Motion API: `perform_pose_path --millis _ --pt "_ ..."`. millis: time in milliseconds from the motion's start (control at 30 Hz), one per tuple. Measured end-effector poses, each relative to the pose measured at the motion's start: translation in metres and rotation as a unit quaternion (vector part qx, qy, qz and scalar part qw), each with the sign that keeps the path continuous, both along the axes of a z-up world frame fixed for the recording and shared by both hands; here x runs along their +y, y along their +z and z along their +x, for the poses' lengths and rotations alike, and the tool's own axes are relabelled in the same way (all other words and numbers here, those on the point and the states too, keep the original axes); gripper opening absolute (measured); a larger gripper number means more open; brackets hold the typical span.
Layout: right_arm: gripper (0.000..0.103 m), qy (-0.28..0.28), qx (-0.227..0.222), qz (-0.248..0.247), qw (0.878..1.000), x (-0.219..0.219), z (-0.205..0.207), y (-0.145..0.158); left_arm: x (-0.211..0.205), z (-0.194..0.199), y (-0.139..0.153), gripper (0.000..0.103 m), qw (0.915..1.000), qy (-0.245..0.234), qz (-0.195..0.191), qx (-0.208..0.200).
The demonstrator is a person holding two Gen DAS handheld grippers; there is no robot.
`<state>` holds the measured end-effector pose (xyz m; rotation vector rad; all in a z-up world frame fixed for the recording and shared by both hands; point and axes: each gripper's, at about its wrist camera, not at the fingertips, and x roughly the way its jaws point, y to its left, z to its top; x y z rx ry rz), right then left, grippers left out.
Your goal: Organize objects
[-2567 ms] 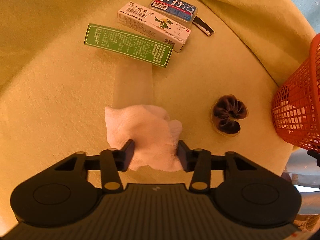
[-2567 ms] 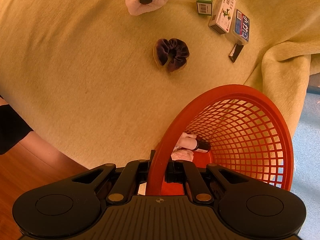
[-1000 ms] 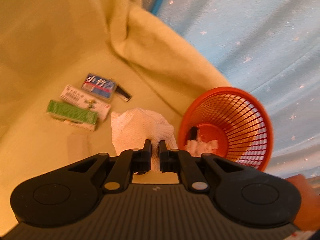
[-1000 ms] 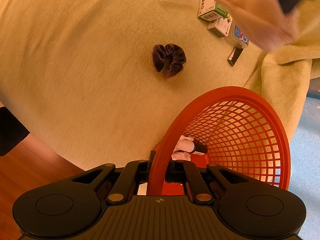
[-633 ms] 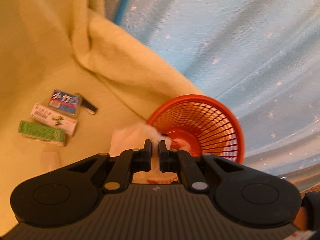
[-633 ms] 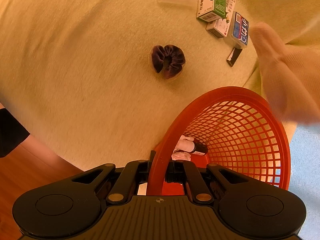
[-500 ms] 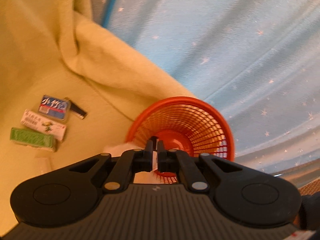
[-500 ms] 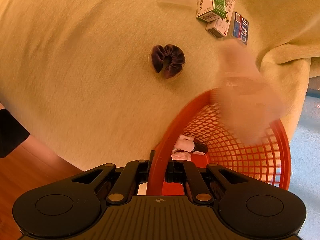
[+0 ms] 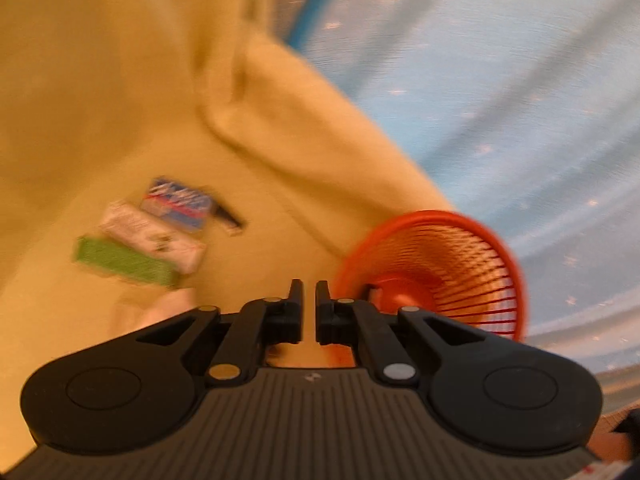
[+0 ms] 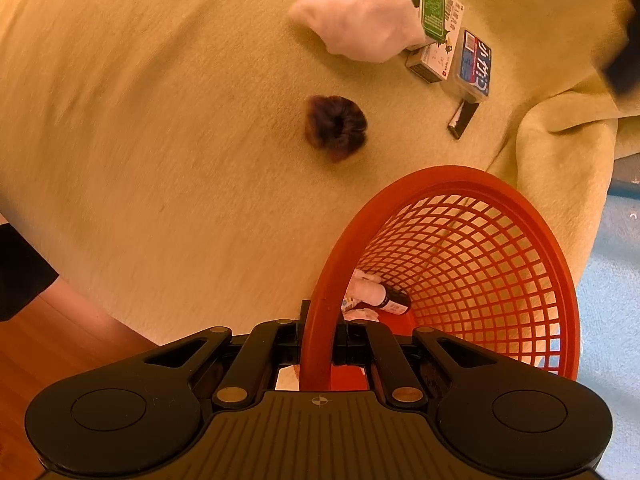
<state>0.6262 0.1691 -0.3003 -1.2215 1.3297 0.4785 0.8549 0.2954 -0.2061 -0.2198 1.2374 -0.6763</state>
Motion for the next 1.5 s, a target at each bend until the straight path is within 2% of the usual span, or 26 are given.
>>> perform_pose_path --millis 100,167,333,367,433,600,800,867,933,1000,1067,1133,1167,1233,1333,1500 --pt "0.003 0.001 0.000 0.000 1.000 0.000 0.000 -0.001 0.022 -0.002 -0.021 0.005 0.9996 0.015 0.024 0.008" --pt "0.003 0.001 0.000 0.001 1.000 -0.002 0.000 -0.001 0.028 -0.006 -0.035 0.011 0.9988 0.014 0.047 0.008" --pt "0.003 0.001 -0.001 0.002 1.000 -0.002 -0.001 -0.002 0.040 -0.022 -0.064 0.041 0.9965 0.001 0.083 -0.008" --pt "0.003 0.001 -0.001 0.002 1.000 -0.002 -0.001 -0.002 0.039 -0.025 -0.069 0.044 0.9953 -0.007 0.095 -0.016" --pt "0.003 0.001 -0.001 0.002 1.000 -0.003 -0.002 -0.002 0.039 -0.033 -0.077 0.058 0.9927 -0.020 0.113 -0.037" --pt "0.003 0.003 -0.001 0.004 1.000 -0.003 -0.001 -0.002 0.039 -0.036 -0.102 0.060 0.9885 -0.037 0.135 -0.058" --pt "0.003 0.003 -0.001 0.007 1.000 -0.002 -0.001 -0.002 0.032 -0.028 -0.126 0.060 0.9864 -0.053 0.141 -0.065" --pt "0.002 0.002 -0.001 0.007 1.000 -0.002 -0.001 -0.003 0.030 -0.024 -0.133 0.057 0.9862 -0.056 0.143 -0.061" --pt "0.002 0.002 -0.001 0.007 1.000 -0.002 -0.001 -0.003 0.028 -0.022 -0.139 0.044 0.9861 -0.059 0.146 -0.055" --pt "0.002 0.002 -0.001 0.007 1.000 -0.002 -0.002 -0.003 0.026 -0.019 -0.143 0.038 0.9863 -0.059 0.146 -0.048" --pt "0.002 0.002 -0.001 0.007 1.000 -0.002 -0.002 -0.004 0.025 -0.017 -0.147 0.036 0.9860 -0.059 0.151 -0.041" --pt "0.002 0.002 -0.001 0.007 1.000 -0.002 -0.002 -0.004 0.026 -0.015 -0.149 0.024 0.9869 -0.059 0.147 -0.032" --pt "0.002 0.002 -0.001 0.006 1.000 -0.002 -0.002 -0.004 0.026 -0.014 -0.150 0.022 0.9871 -0.059 0.146 -0.029" --pt "0.002 0.003 -0.001 0.006 1.000 -0.003 -0.002 -0.004 0.027 -0.013 -0.148 0.012 0.9874 -0.061 0.144 -0.023" --pt "0.002 0.004 0.000 0.005 1.000 -0.003 -0.001 -0.003 0.029 -0.013 -0.143 0.007 0.9891 -0.059 0.135 -0.010" --pt "0.003 0.003 0.001 0.004 1.000 -0.004 0.001 -0.001 0.036 -0.014 -0.126 0.006 0.9927 -0.037 0.115 0.003"
